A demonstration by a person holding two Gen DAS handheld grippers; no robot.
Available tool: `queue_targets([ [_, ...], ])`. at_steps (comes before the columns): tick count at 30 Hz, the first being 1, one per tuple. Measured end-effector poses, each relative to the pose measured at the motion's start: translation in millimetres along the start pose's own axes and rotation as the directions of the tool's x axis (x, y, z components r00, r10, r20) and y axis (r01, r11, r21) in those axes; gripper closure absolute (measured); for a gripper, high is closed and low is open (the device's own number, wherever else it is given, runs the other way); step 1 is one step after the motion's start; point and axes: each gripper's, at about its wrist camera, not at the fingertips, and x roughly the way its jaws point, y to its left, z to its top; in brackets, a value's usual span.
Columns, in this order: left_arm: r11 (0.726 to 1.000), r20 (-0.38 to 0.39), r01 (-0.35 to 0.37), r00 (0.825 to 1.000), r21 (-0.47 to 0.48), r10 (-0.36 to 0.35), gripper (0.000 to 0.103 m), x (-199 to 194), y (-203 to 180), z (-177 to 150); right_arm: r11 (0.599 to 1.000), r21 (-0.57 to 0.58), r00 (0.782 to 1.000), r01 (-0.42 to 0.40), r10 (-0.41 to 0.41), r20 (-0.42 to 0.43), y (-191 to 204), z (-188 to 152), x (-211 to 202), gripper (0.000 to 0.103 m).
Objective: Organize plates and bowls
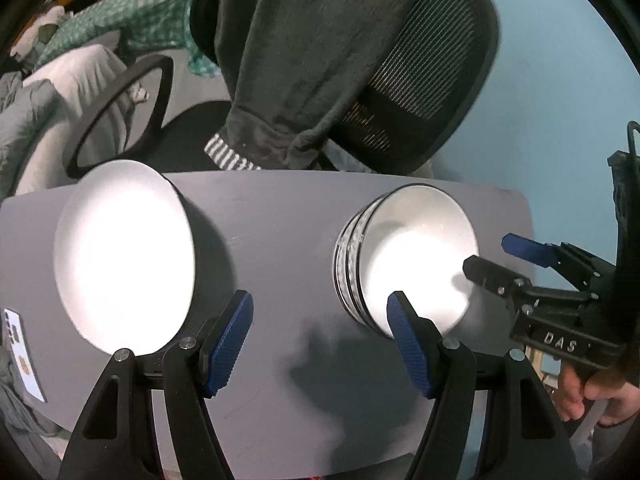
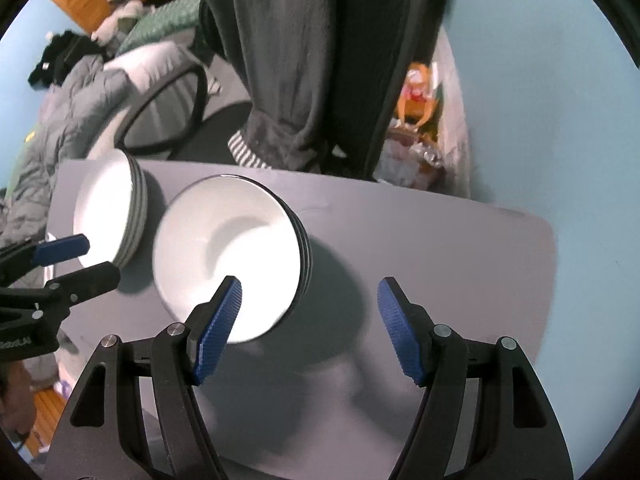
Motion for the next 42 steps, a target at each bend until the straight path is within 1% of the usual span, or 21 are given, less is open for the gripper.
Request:
queue_targets([
  [2,1.0,-0.021,0.006,1.0,-0.016,-0.007,0.032,14,1,6,1.0,-0.015,0.999,-0.018,0.017,-0.034,-2,5,13,0.033],
  [7,1.0,-0.055,-0.004,0.998,-0.03,0.002,0.032,36,2,13,0.999,-0.035,0.997,-0.022,0.019,-0.08,-7,10,33,0.033],
  [11,0.999,-0.072,-0.008,0.997,-0.038,0.005,0.032,48,3,15,0.998,-0.037,0.993,-0.047,0.043,-0.11,-10,15,44,0.033],
  [20,1.0,-0.094,-0.024,0.995,-0.016,0.022,0.032,69,-3,19,0.995,-0.071,0.991,-0.067,0.057,-0.124,-6,21,56,0.033],
  [24,0.999,-0.094,0.009,0.996,-0.031,-0.012,0.032,72,-3,21,0.994,-0.087,0.989,-0.07,0.057,-0.136,-5,25,61,0.033],
  [27,0.998,-0.103,0.032,0.994,-0.053,-0.037,0.032,75,0,23,0.993,-0.077,0.987,-0.091,0.08,-0.14,-8,26,62,0.034],
  [29,0.996,-0.115,0.054,0.991,-0.071,-0.062,0.033,77,2,24,0.991,-0.071,0.984,-0.111,0.099,-0.148,-9,27,63,0.039],
  [30,0.995,-0.118,0.066,0.99,-0.074,-0.074,0.035,76,2,23,0.99,-0.07,0.983,-0.119,0.107,-0.152,-8,27,63,0.041],
  [32,0.993,-0.12,0.09,0.988,-0.078,-0.099,0.042,75,2,23,0.987,-0.064,0.978,-0.145,0.133,-0.164,-8,27,64,0.051],
  [34,0.989,-0.125,0.122,0.983,-0.079,-0.131,0.055,74,0,22,0.985,-0.067,0.974,-0.16,0.147,-0.171,-6,26,63,0.058],
  [35,0.988,-0.125,0.132,0.982,-0.078,-0.141,0.059,73,-1,21,0.984,-0.069,0.973,-0.164,0.15,-0.175,-4,25,63,0.062],
  [37,0.986,-0.124,0.15,0.98,-0.076,-0.159,0.07,72,-3,21,0.982,-0.073,0.97,-0.176,0.16,-0.183,0,25,62,0.068],
  [42,0.99,-0.114,0.132,0.984,-0.057,-0.138,0.072,68,-8,19,0.985,-0.08,0.973,-0.15,0.133,-0.187,5,25,62,0.068],
])
